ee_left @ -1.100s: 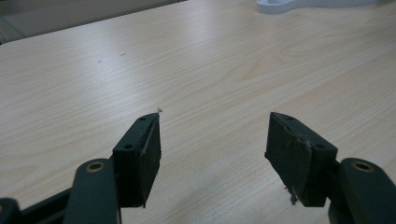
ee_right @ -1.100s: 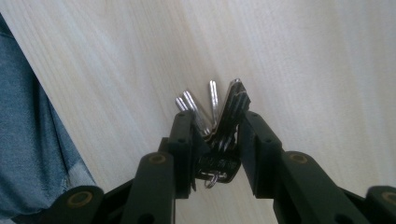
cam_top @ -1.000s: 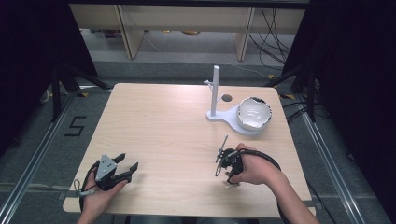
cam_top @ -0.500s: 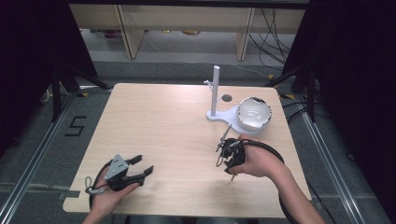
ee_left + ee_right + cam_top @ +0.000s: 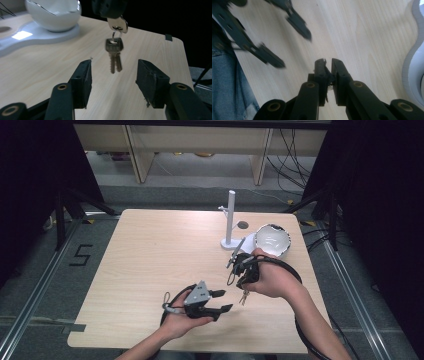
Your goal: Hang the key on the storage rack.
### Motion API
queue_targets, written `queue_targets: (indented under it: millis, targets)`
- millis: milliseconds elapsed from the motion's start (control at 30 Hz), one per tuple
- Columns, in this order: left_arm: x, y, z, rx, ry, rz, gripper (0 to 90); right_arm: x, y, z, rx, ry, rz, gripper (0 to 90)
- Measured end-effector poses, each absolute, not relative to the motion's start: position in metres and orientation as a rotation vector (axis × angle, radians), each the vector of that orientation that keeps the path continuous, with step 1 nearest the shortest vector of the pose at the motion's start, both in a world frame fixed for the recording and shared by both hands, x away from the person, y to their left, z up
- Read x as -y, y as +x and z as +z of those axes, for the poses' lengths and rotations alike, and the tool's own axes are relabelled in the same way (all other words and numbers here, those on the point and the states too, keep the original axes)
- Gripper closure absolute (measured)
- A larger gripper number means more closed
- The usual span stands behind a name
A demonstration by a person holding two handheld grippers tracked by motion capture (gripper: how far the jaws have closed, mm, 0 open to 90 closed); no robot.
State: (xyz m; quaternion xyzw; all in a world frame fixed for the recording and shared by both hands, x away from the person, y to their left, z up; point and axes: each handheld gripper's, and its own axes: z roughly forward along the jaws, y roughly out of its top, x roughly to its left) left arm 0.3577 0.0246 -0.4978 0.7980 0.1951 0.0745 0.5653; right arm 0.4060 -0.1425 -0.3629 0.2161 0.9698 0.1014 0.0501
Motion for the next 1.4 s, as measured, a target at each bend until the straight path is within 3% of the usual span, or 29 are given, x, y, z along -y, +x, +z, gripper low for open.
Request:
queue_targets:
  millis: [233,400,500,633,867,1200,1267,1333,1400]
  targets:
    - [0.001,0.361,-0.502,-0.502,1.886,0.184,45.9,0.143,0.409,-0.369,-2.963,0.684,0.347,84.2]
    - [0.017,0.363,-0.500,-0.513,1.890,0.323,44.7,0.140,0.411,-0.364,-2.933,0.713,0.350,84.2]
    - [0.018,0.363,-0.501,-0.537,1.882,0.368,59.5,0.140,0.411,-0.361,-2.933,0.700,0.371,84.2]
    - [0.019,0.362,-0.502,-0.581,1.854,0.363,65.1,0.139,0.413,-0.358,-2.926,0.700,0.383,84.2]
    - [0.017,0.363,-0.498,-0.616,1.830,0.368,84.6,0.131,0.413,-0.351,-2.921,0.710,0.384,84.2]
    - [-0.003,0.372,-0.470,-0.478,1.991,0.525,85.4,0.146,0.405,-0.349,-2.874,0.735,0.643,83.2]
    - [-0.011,0.379,-0.461,-0.438,2.060,0.609,85.4,0.160,0.398,-0.350,-2.799,0.749,0.767,73.1]
    - [-0.024,0.389,-0.451,-0.379,2.163,0.655,85.5,0.174,0.394,-0.352,-2.772,0.728,0.862,72.0]
    - [-0.025,0.391,-0.451,-0.395,2.155,0.672,85.5,0.186,0.388,-0.356,-2.746,0.780,0.898,69.5]
